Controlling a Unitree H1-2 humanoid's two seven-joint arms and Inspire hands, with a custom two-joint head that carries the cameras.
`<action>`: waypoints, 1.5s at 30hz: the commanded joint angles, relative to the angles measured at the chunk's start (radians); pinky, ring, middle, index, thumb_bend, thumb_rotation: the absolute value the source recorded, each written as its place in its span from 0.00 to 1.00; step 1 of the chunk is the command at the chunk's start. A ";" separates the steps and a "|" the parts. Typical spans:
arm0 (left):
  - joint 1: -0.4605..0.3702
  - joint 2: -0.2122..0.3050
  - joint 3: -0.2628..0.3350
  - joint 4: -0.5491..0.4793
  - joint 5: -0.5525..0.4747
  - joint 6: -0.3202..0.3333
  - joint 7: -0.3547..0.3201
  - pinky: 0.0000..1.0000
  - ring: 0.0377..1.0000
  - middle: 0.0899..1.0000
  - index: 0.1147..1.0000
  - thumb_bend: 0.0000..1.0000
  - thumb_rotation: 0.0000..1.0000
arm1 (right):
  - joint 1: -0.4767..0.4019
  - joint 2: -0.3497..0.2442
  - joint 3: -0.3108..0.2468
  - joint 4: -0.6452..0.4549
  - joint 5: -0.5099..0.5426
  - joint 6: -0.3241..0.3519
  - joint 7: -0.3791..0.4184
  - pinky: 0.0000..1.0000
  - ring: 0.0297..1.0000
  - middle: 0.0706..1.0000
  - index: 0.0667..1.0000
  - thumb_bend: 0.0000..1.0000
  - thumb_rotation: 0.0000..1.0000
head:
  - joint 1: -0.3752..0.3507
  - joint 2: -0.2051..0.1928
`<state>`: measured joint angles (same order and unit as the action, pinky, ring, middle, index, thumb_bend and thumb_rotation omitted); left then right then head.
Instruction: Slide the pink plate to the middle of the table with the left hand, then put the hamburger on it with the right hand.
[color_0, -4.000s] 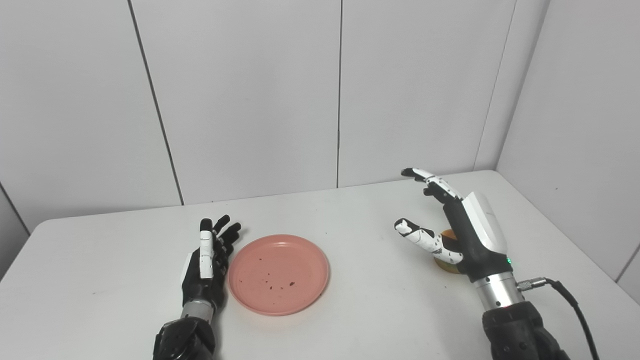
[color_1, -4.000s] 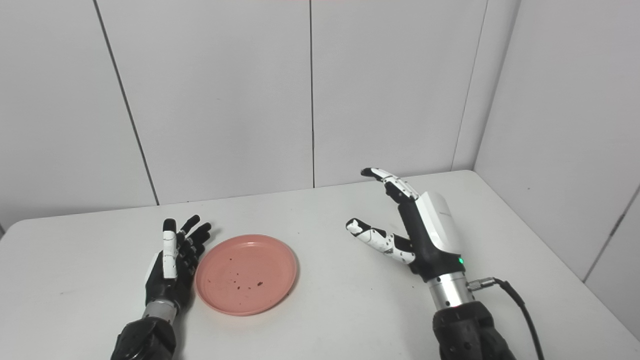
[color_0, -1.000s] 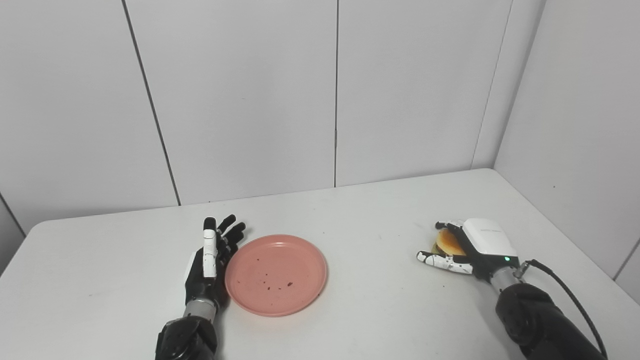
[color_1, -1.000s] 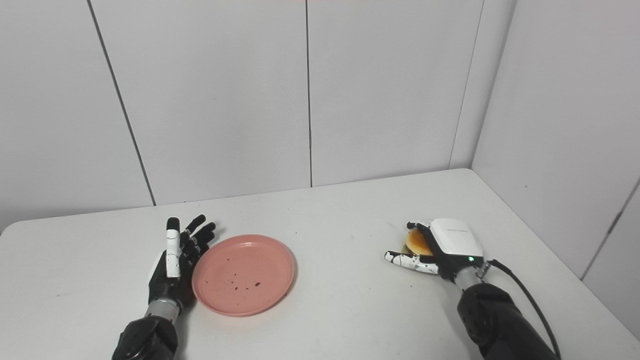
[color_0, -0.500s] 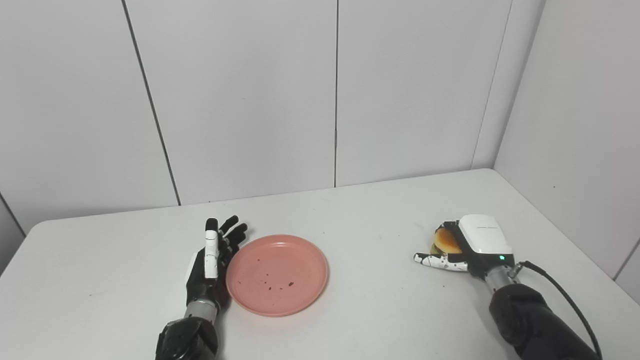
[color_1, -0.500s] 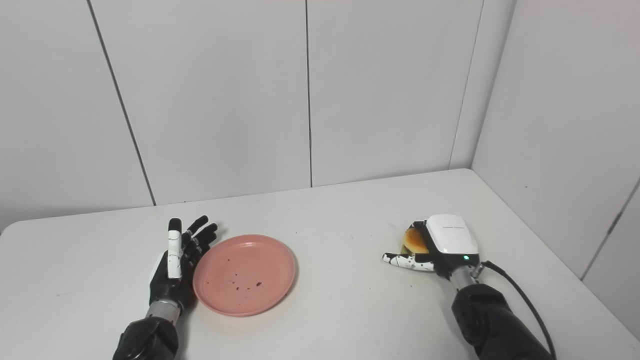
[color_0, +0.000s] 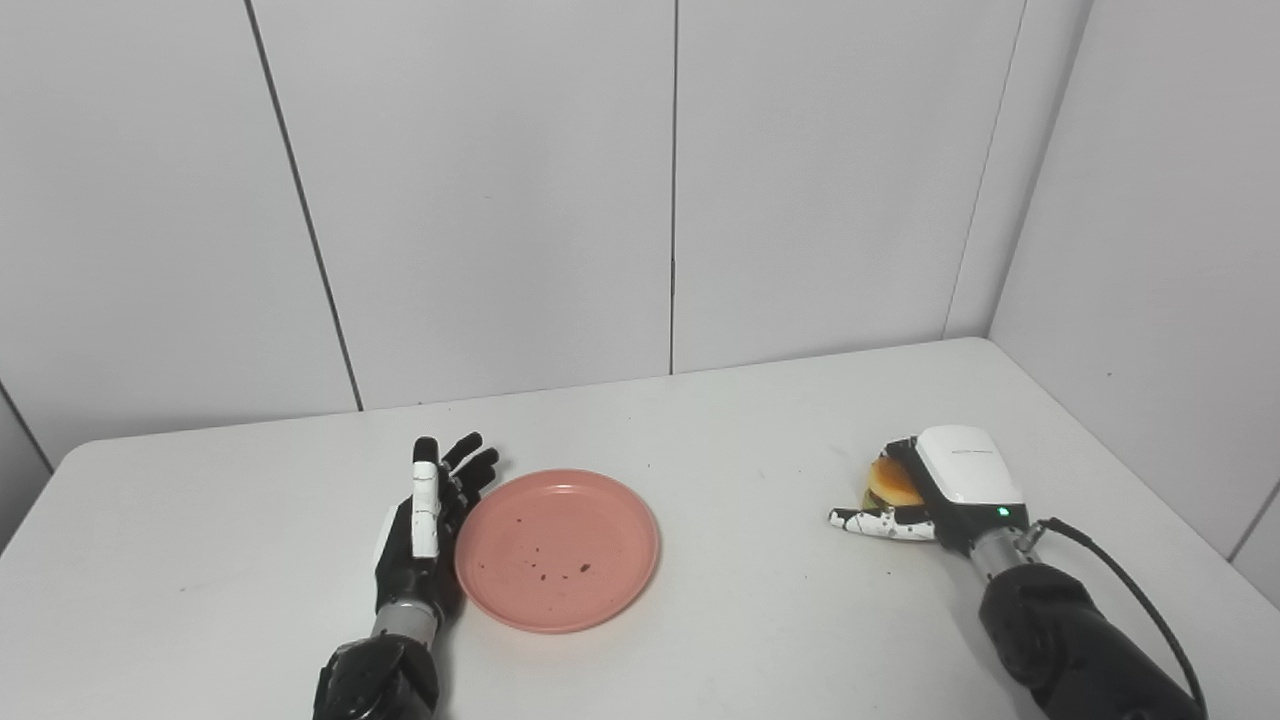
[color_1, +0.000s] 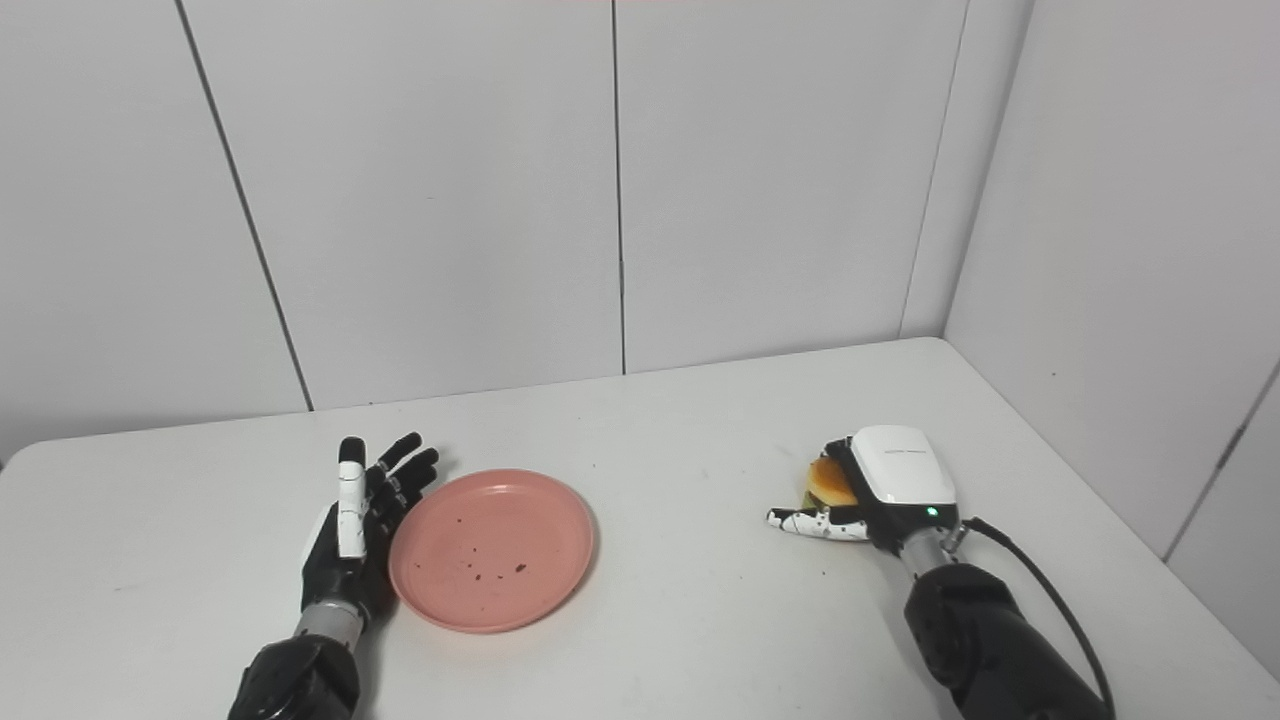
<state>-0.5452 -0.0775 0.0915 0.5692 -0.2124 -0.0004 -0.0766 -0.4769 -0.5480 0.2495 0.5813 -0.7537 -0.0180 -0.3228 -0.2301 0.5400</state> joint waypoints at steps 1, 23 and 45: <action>-0.027 -0.005 -0.004 -0.016 0.004 0.004 0.003 1.00 0.88 0.79 0.75 0.98 0.96 | -0.011 -0.019 0.001 -0.021 0.013 -0.033 0.019 0.39 0.47 0.60 0.36 0.64 0.70 | 0.003 0.001; -0.034 -0.023 -0.007 -0.014 0.005 0.006 0.025 1.00 0.86 0.78 0.73 1.00 0.95 | -0.046 -0.018 -0.051 -0.481 0.025 -0.077 0.150 0.33 0.38 0.47 0.41 0.61 0.53 | 0.039 -0.005; -0.044 -0.053 -0.023 -0.013 0.026 -0.011 0.055 0.98 0.85 0.78 0.73 0.96 0.96 | -0.169 0.140 0.003 -0.400 0.002 -0.193 0.159 0.24 0.29 0.41 0.41 0.64 0.62 | 0.136 -0.014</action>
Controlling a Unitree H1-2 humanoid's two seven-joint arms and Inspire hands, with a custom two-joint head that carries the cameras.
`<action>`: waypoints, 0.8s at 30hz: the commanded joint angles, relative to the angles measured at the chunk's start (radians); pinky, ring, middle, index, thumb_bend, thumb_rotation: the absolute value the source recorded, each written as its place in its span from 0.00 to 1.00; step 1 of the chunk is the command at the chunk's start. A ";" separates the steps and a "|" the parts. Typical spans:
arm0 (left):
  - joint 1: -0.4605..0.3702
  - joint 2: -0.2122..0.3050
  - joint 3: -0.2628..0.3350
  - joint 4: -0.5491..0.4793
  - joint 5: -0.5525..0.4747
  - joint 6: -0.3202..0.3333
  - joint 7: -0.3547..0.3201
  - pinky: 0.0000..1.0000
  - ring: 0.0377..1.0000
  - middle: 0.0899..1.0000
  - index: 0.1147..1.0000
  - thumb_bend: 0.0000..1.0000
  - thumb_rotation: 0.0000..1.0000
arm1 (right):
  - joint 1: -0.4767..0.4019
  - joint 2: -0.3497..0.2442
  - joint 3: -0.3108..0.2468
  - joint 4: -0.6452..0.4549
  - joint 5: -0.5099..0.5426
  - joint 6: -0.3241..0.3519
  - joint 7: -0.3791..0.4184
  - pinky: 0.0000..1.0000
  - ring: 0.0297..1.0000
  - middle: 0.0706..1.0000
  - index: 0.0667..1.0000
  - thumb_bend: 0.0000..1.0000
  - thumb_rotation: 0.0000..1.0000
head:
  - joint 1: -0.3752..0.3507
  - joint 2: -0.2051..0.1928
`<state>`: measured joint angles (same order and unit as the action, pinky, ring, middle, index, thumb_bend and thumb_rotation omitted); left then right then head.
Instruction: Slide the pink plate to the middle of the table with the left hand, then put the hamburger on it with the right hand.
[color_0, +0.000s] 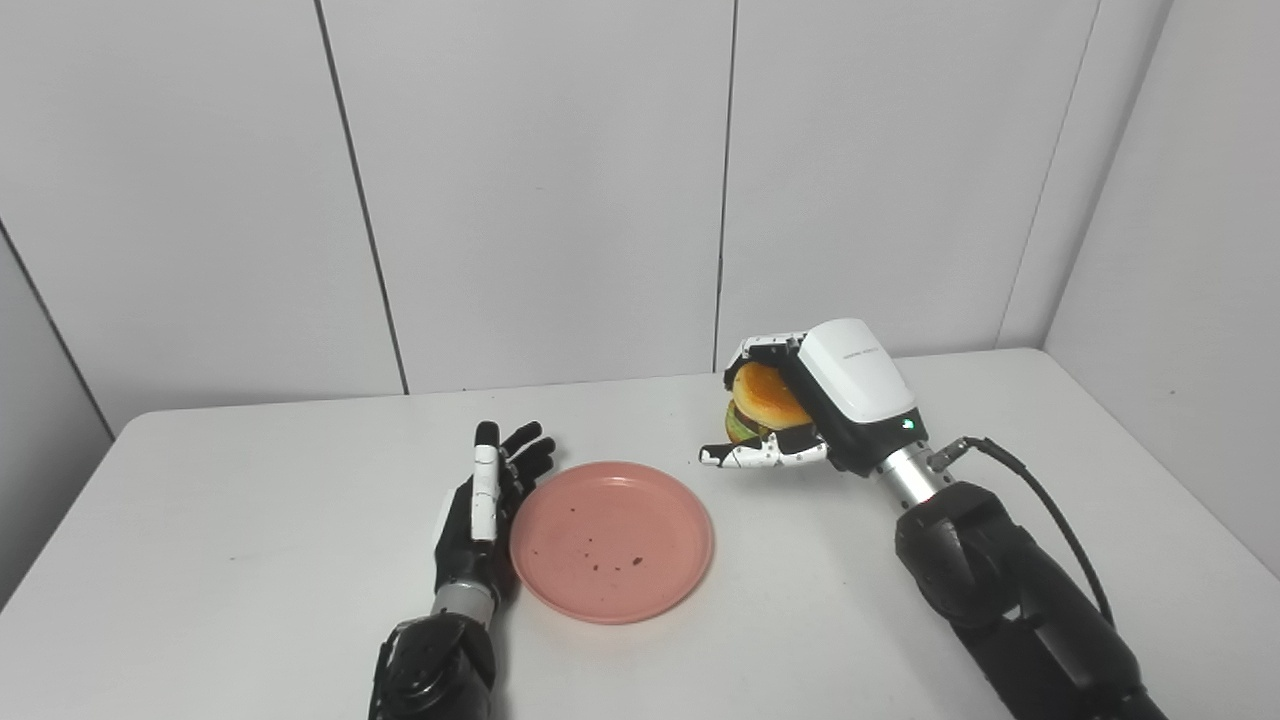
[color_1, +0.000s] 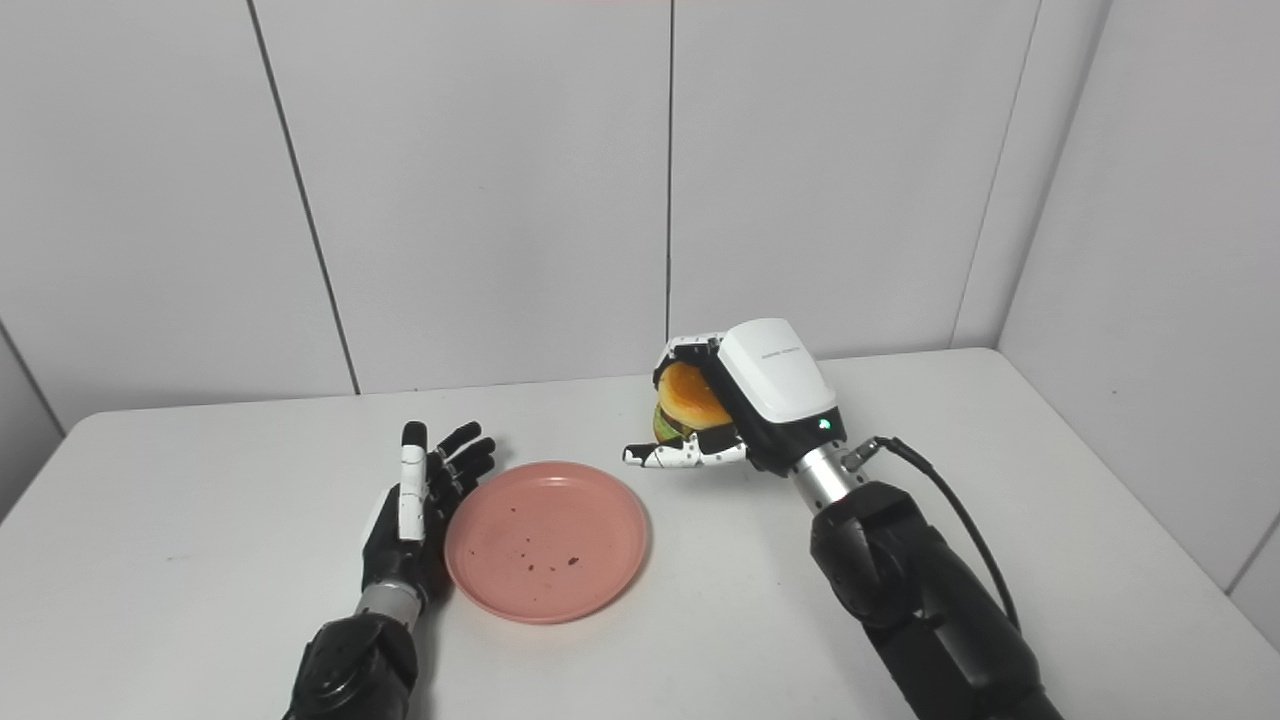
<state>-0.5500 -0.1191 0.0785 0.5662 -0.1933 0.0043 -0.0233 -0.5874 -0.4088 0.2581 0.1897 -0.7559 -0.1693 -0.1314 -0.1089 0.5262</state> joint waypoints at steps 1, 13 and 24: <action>-0.039 -0.014 -0.011 -0.010 0.011 -0.018 0.004 0.98 0.85 0.78 0.73 0.95 0.96 | -0.061 0.007 -0.003 0.000 -0.001 -0.048 -0.035 0.27 0.31 0.41 0.42 0.64 0.64 | 0.017 0.000; -0.035 -0.035 -0.012 -0.006 0.028 -0.038 0.024 1.00 0.86 0.78 0.73 0.94 0.96 | -0.082 0.094 0.031 0.059 -0.019 -0.066 -0.042 0.29 0.34 0.45 0.44 0.65 0.70 | 0.094 -0.005; -0.035 -0.040 -0.018 0.020 0.050 -0.071 0.036 1.00 0.87 0.78 0.72 0.95 0.97 | -0.116 0.143 0.056 0.151 -0.015 -0.121 -0.069 0.26 0.30 0.40 0.43 0.65 0.67 | 0.124 -0.008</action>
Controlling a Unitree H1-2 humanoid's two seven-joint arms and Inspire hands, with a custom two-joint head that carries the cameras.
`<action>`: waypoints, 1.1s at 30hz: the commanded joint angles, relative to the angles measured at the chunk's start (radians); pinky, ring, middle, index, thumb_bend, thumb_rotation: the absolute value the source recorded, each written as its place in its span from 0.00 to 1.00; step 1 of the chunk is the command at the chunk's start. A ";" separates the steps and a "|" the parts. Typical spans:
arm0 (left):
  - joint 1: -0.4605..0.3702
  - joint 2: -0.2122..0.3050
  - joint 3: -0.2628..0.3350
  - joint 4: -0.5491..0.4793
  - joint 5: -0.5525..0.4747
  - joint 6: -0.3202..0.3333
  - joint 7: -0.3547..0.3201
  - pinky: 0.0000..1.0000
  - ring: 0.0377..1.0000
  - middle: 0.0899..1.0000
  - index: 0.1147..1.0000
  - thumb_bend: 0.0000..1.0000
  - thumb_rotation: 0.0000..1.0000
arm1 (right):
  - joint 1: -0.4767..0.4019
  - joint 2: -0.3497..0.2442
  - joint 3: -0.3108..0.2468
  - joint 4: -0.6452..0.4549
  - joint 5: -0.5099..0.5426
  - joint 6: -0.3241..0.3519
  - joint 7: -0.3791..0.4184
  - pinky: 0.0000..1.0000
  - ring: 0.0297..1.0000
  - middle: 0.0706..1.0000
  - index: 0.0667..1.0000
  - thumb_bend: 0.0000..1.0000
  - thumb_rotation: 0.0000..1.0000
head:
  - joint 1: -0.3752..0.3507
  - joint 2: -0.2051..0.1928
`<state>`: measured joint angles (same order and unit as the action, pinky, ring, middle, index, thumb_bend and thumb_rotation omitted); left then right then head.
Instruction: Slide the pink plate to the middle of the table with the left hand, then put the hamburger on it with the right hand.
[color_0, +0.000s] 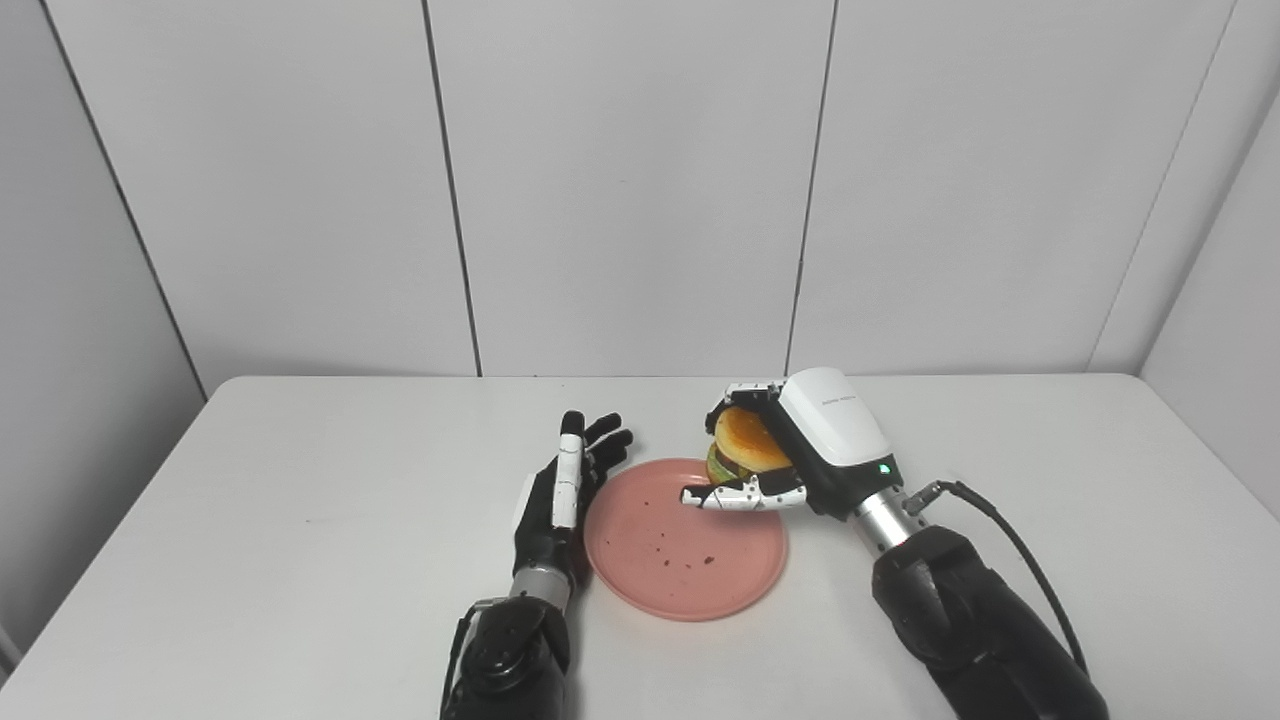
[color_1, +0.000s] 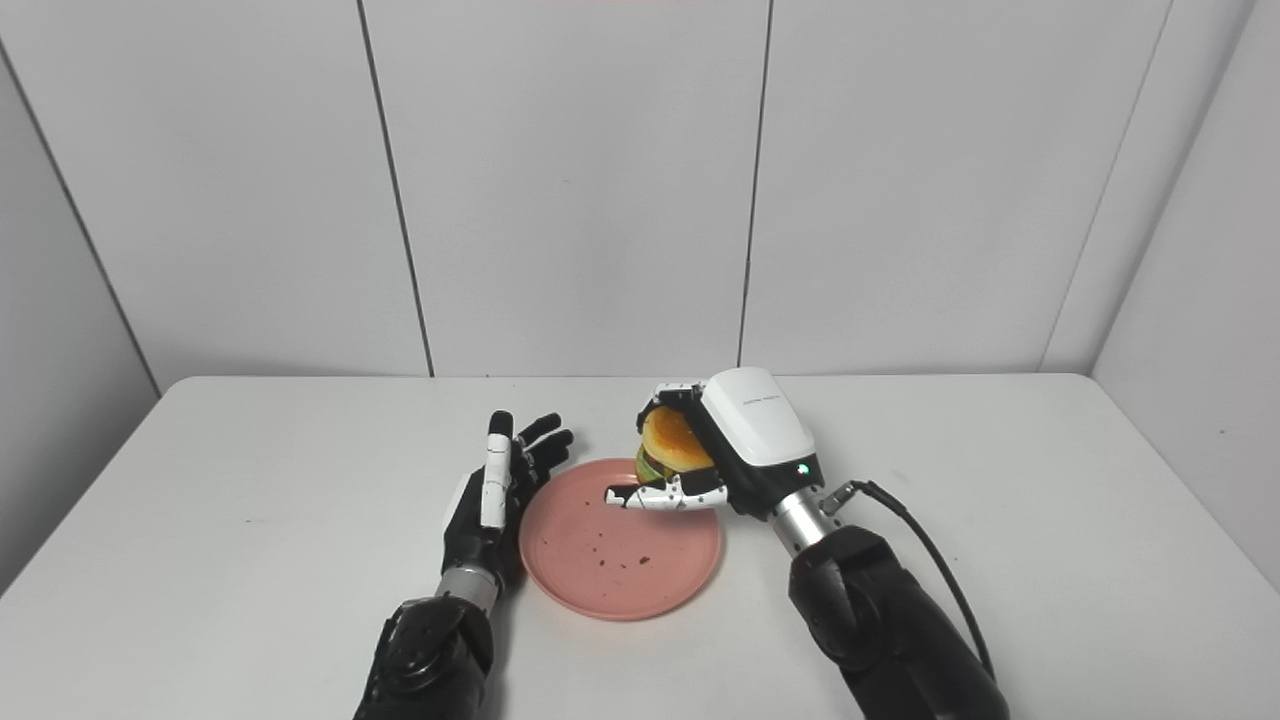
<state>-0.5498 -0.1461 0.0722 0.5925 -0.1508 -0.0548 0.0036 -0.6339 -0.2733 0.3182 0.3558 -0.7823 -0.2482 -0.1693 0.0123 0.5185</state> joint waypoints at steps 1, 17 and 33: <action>-0.035 -0.014 -0.012 -0.005 0.012 -0.012 0.011 1.00 0.86 0.78 0.72 0.95 0.98 | -0.071 0.010 -0.003 -0.012 0.012 -0.043 -0.032 0.27 0.31 0.40 0.43 0.65 0.67 | 0.002 0.000; -0.032 -0.019 -0.017 0.005 0.018 -0.029 0.014 0.94 0.86 0.81 0.73 0.95 0.99 | -0.090 0.048 0.050 0.106 -0.015 -0.042 -0.047 0.33 0.35 0.46 0.42 0.64 0.66 | 0.003 0.006; -0.038 -0.030 -0.009 0.020 0.015 -0.054 0.014 0.83 0.82 0.78 0.73 0.93 0.97 | -0.119 0.062 0.108 0.300 -0.012 -0.103 -0.114 0.30 0.35 0.48 0.42 0.63 0.55 | 0.009 0.011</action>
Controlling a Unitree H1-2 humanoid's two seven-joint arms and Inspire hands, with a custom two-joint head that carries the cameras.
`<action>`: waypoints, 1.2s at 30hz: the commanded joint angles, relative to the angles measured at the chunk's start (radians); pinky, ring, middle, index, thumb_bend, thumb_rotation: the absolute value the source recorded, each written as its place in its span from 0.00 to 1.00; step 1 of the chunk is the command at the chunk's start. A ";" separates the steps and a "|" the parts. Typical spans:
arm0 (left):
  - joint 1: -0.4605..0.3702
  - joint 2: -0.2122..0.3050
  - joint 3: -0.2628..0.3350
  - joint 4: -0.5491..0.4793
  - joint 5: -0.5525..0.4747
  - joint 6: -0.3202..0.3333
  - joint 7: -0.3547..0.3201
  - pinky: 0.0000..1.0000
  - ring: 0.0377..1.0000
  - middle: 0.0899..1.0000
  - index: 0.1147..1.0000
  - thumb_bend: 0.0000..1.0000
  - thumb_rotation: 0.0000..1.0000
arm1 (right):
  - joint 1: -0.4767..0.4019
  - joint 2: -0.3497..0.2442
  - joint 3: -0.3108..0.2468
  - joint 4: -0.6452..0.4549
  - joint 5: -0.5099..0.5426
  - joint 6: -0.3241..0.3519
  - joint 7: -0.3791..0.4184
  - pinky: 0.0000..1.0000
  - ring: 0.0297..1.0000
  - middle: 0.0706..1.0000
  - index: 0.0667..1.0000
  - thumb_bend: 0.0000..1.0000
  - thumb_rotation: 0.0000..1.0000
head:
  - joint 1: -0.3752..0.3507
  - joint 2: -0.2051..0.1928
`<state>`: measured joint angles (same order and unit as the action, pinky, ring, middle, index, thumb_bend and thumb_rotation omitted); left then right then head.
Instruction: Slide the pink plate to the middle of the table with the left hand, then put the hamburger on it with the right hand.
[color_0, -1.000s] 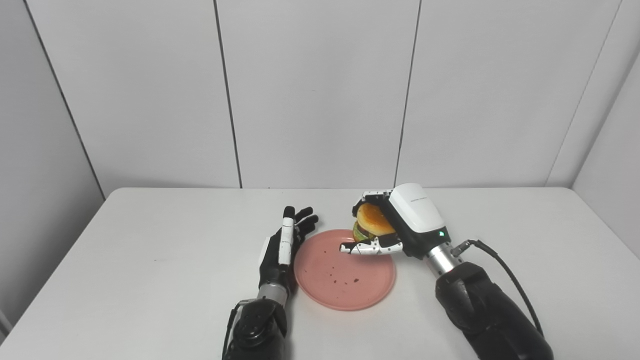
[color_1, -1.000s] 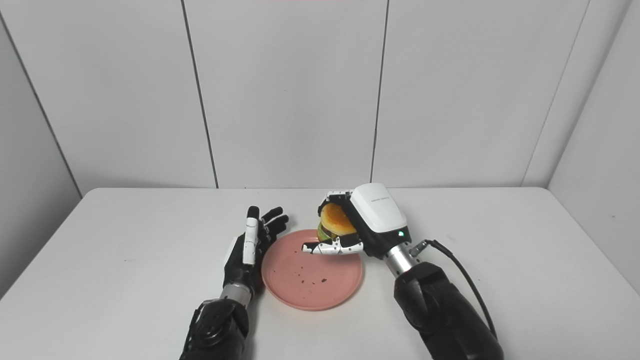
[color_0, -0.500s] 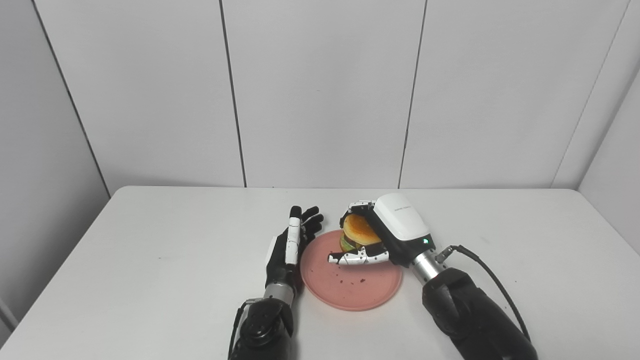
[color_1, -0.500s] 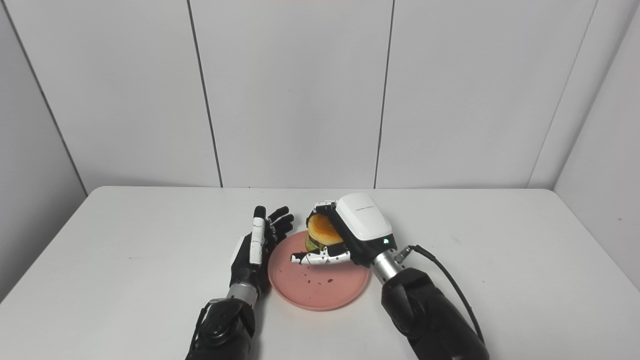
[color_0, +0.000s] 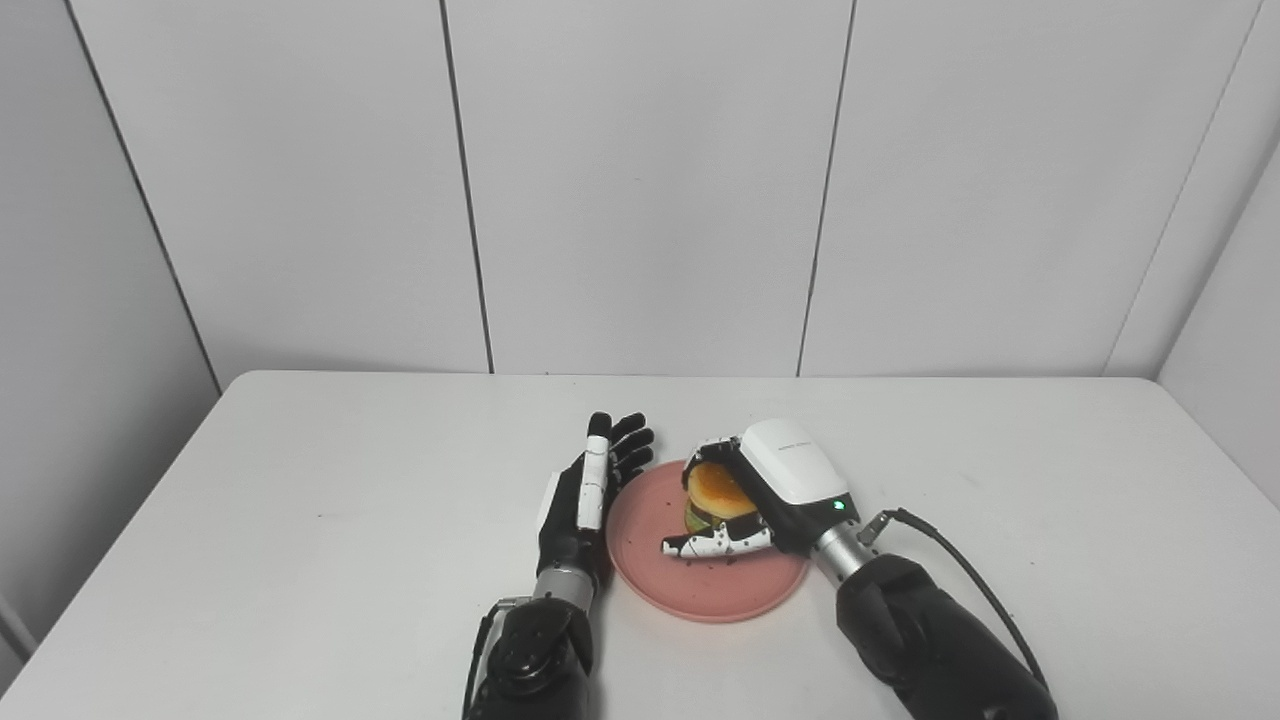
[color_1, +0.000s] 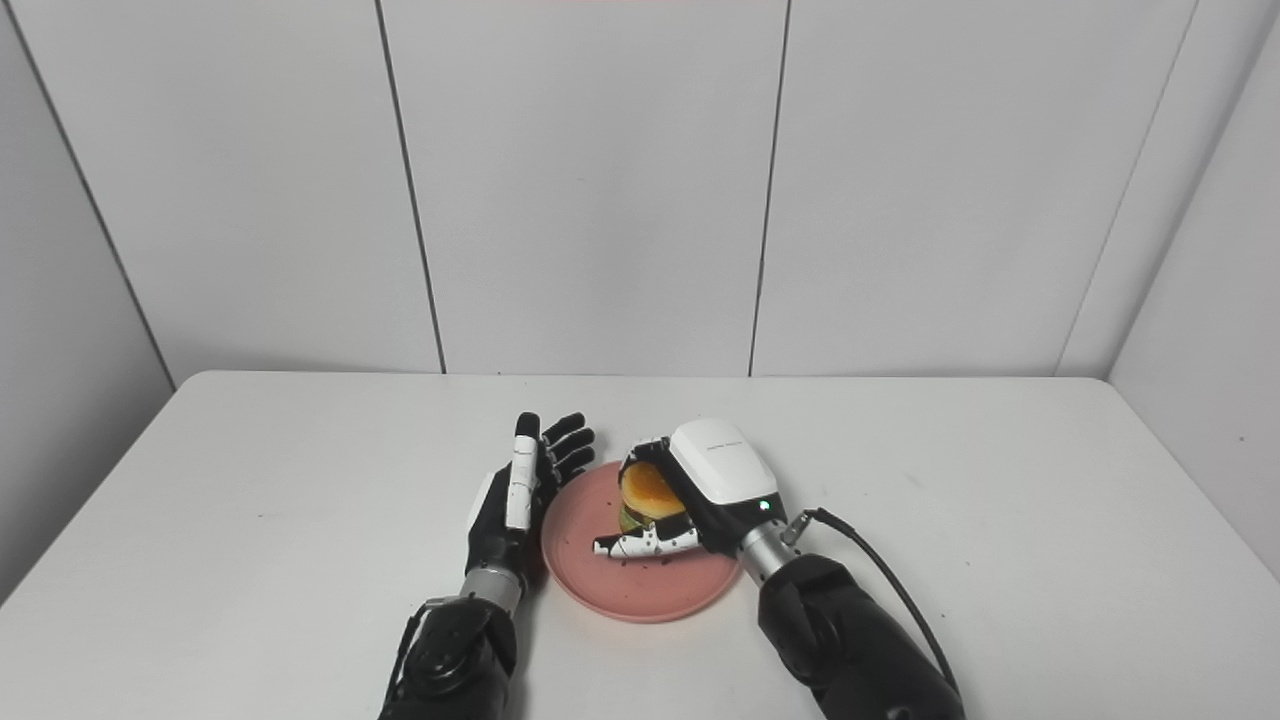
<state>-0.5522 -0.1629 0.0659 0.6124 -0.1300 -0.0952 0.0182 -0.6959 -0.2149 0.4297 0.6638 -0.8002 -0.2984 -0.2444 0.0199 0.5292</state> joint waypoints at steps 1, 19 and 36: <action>-0.035 -0.013 -0.002 0.001 -0.008 -0.016 -0.002 0.84 0.82 0.77 0.73 0.92 0.96 | -0.057 0.005 0.001 -0.003 0.005 -0.055 -0.043 0.30 0.35 0.48 0.41 0.63 0.55 | 0.001 0.000; -0.040 -0.010 0.000 0.015 -0.012 -0.030 -0.007 0.88 0.83 0.77 0.73 0.90 0.97 | -0.040 -0.013 0.035 -0.024 -0.019 -0.052 -0.048 0.46 0.56 0.63 0.60 0.64 0.60 | 0.000 0.000; -0.041 -0.003 -0.004 0.009 -0.019 -0.009 -0.018 0.81 0.81 0.78 0.74 0.92 0.97 | -0.030 -0.035 0.036 -0.041 -0.029 -0.034 -0.018 0.83 0.85 0.88 0.80 0.81 0.94 | -0.003 0.000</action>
<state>-0.5626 -0.1632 0.0699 0.6376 -0.1501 -0.1116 0.0057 -0.6911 -0.2411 0.4730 0.6511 -0.8300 -0.3255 -0.2485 0.0169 0.5292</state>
